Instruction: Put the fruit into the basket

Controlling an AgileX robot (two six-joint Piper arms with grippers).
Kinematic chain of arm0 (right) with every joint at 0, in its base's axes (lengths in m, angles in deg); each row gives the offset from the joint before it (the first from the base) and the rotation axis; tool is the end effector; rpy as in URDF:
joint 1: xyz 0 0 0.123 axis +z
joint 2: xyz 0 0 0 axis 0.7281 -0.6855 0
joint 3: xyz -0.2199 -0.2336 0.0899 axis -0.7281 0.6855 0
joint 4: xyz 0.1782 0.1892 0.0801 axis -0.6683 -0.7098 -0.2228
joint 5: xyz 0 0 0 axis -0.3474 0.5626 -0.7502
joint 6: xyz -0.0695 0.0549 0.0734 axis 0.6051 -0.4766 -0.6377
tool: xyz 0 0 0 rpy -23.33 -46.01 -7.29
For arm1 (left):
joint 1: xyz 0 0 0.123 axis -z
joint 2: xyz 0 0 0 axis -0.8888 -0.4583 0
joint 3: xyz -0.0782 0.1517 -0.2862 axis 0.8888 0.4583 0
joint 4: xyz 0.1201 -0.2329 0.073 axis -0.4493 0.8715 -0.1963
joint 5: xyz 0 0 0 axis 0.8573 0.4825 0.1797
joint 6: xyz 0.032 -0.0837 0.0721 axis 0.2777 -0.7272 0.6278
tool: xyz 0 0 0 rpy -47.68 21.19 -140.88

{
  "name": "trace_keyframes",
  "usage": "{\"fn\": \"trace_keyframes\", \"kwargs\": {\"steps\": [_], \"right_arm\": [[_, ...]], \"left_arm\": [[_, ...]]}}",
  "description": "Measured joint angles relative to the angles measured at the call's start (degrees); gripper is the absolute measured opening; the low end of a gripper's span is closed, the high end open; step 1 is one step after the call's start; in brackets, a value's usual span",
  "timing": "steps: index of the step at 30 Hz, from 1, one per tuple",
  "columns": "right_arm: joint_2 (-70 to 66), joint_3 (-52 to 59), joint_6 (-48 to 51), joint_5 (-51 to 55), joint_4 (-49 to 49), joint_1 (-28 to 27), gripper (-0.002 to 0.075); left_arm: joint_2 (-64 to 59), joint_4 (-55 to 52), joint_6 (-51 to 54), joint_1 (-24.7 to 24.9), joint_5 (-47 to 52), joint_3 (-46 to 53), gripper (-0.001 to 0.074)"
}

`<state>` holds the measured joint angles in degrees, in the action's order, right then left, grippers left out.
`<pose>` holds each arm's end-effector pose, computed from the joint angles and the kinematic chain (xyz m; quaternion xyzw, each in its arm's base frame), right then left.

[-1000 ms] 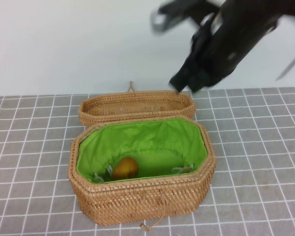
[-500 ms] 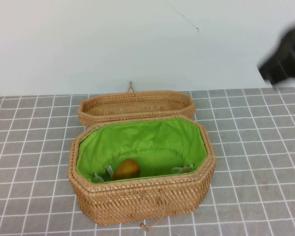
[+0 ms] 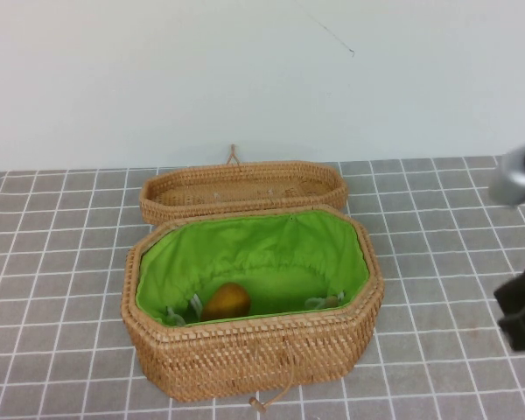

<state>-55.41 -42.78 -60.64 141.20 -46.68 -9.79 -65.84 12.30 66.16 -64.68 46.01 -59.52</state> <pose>0.1862 0.1323 0.3650 -0.2740 0.9139 0.0775 0.2892 0.0496 0.0006 0.1796 -0.0865 0.7770 -0.0537 0.6212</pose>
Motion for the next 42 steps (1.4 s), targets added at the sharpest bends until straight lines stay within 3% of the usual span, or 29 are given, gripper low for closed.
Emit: {"fn": "trace_keyframes", "kwargs": {"steps": [15,19,25,31,36,42], "right_arm": [[-0.31,0.29,0.25,1.66,-0.44,0.00,-0.0003],[4.35,0.29,8.80,3.51,5.12,-0.10,-0.0003],[14.07,0.38,9.92,2.79,13.90,-0.96,-0.0003],[28.75,6.83,-1.75,-11.26,10.86,-14.15,-0.0003],[44.40,22.02,-4.33,-26.06,10.62,-25.27,-0.0003],[58.65,41.42,-4.33,-28.88,10.14,-36.68,-0.0003]], "left_arm": [[0.00,0.00,0.12,0.00,0.00,0.00,-0.0003],[0.00,0.00,0.12,0.00,0.00,0.00,-0.0003],[0.00,0.00,0.12,0.00,0.00,0.00,-0.0003],[0.00,0.00,0.12,0.00,0.00,0.00,-0.0003],[0.00,0.00,0.12,0.00,0.00,0.00,-0.0003],[0.00,0.00,-0.01,0.00,0.00,0.00,-0.0003]]}}
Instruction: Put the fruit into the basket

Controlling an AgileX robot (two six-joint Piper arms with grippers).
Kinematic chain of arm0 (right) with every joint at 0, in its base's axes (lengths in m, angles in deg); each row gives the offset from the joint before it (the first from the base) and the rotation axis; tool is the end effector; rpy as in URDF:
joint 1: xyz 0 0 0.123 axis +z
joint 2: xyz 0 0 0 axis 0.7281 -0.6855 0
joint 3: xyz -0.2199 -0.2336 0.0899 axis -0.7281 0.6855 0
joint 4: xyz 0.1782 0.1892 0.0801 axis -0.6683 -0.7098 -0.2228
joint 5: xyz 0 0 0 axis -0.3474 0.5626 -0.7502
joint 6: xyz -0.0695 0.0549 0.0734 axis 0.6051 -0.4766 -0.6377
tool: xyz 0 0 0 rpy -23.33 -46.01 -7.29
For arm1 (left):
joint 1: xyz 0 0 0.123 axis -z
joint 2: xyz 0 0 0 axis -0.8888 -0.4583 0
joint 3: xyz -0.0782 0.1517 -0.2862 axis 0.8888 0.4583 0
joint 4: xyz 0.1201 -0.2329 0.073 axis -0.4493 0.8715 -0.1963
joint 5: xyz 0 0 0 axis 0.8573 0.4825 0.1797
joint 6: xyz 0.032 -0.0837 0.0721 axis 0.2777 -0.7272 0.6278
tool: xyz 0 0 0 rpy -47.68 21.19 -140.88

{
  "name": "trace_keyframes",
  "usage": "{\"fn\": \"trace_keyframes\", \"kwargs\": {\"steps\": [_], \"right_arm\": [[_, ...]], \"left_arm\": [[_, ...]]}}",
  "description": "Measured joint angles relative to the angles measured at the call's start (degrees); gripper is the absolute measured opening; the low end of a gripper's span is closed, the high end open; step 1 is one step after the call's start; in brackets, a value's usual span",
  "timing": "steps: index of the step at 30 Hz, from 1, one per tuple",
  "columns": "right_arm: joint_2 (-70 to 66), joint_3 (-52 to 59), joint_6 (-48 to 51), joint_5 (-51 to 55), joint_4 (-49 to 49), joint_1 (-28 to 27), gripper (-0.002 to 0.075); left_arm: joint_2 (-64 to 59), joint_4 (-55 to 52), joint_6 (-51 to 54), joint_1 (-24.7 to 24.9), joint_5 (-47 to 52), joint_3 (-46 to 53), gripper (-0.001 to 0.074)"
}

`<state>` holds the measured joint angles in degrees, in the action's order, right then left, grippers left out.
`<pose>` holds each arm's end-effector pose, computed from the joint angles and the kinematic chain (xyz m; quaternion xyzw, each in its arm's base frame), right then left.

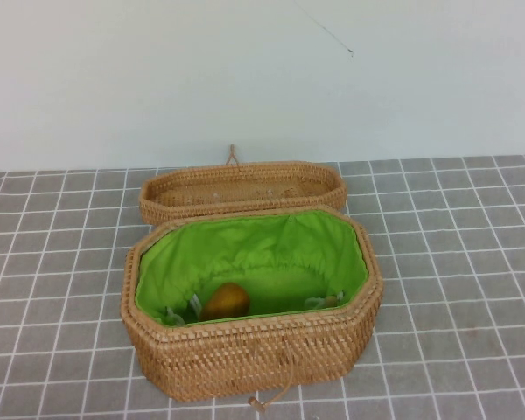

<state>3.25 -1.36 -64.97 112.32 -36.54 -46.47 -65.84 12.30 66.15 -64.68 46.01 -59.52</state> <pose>0.0404 -0.0123 0.2782 0.0112 0.7574 -0.0581 0.6503 0.0496 0.0006 0.1796 -0.0866 0.7770 -0.0538 0.6212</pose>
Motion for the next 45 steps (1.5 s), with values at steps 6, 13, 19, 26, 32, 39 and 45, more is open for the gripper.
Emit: {"fn": "trace_keyframes", "kwargs": {"steps": [6,13,19,26,32,39,45], "right_arm": [[7.57,16.34,-0.14,-4.53,-3.07,-6.06,-0.0003],[7.38,20.12,-0.12,-8.13,-2.92,-6.18,-0.0003],[7.29,20.12,-0.12,-8.13,-2.92,-6.18,-0.0003],[7.29,20.12,0.00,-8.13,-2.92,-6.18,-0.0003],[7.29,20.12,-0.11,-8.13,-2.92,-6.18,-0.0003],[7.29,20.12,0.03,-8.13,-2.92,-6.18,-0.0003],[7.29,20.12,0.13,-8.13,-2.92,-6.18,-0.0003]], "left_arm": [[0.00,0.00,0.00,0.00,0.00,0.00,-0.0003],[0.00,0.00,0.00,0.00,0.00,0.00,-0.0003],[0.00,0.00,0.08,0.00,0.00,0.00,-0.0003],[0.00,0.00,0.08,0.00,0.00,0.00,-0.0003],[0.00,0.00,0.08,0.00,0.00,0.00,-0.0003],[0.00,0.00,0.08,0.00,0.00,0.00,-0.0003],[0.00,0.00,0.05,0.00,0.00,0.00,-0.0003]]}}
